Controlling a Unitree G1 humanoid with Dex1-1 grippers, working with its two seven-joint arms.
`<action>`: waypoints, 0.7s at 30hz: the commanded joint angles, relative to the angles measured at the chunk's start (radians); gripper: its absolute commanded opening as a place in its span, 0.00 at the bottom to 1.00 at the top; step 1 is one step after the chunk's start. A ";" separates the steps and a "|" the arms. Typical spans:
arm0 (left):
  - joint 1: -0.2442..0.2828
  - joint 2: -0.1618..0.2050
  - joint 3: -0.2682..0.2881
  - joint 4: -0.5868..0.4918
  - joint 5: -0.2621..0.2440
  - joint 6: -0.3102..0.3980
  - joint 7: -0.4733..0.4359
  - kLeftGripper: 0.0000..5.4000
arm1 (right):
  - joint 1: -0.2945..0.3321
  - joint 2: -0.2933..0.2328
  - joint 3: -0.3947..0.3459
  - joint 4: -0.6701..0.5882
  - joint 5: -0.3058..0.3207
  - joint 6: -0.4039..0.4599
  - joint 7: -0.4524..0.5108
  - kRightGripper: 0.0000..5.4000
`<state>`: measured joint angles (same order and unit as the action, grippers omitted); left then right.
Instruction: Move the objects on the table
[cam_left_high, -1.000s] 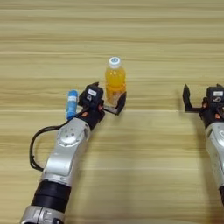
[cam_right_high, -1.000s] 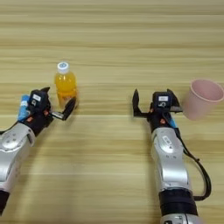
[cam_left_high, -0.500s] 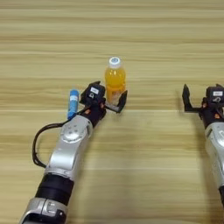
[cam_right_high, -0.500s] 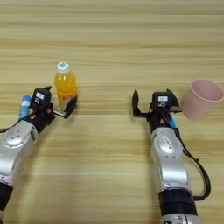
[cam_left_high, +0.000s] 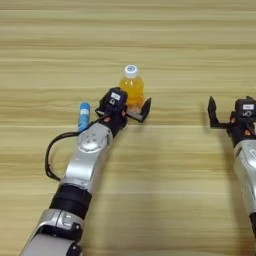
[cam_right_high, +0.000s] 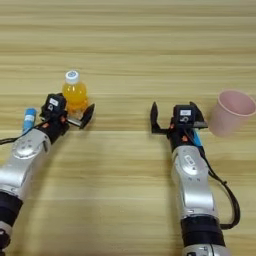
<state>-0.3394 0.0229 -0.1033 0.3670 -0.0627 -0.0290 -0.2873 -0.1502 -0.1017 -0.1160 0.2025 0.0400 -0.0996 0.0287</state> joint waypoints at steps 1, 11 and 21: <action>-0.035 -0.001 0.000 0.047 0.015 -0.013 0.003 1.00 | -0.006 0.008 0.003 -0.008 0.002 -0.005 -0.006 1.00; -0.090 -0.007 0.019 0.162 0.022 -0.063 0.012 1.00 | -0.005 0.009 0.005 -0.010 0.002 -0.002 -0.005 1.00; -0.121 -0.012 0.043 0.250 0.019 -0.110 0.018 0.85 | -0.002 0.008 0.007 -0.014 0.002 0.001 -0.005 1.00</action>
<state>-0.4388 0.0131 -0.0631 0.6028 -0.0483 -0.1266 -0.2739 -0.1502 -0.0991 -0.1093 0.2000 0.0398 -0.0996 0.0285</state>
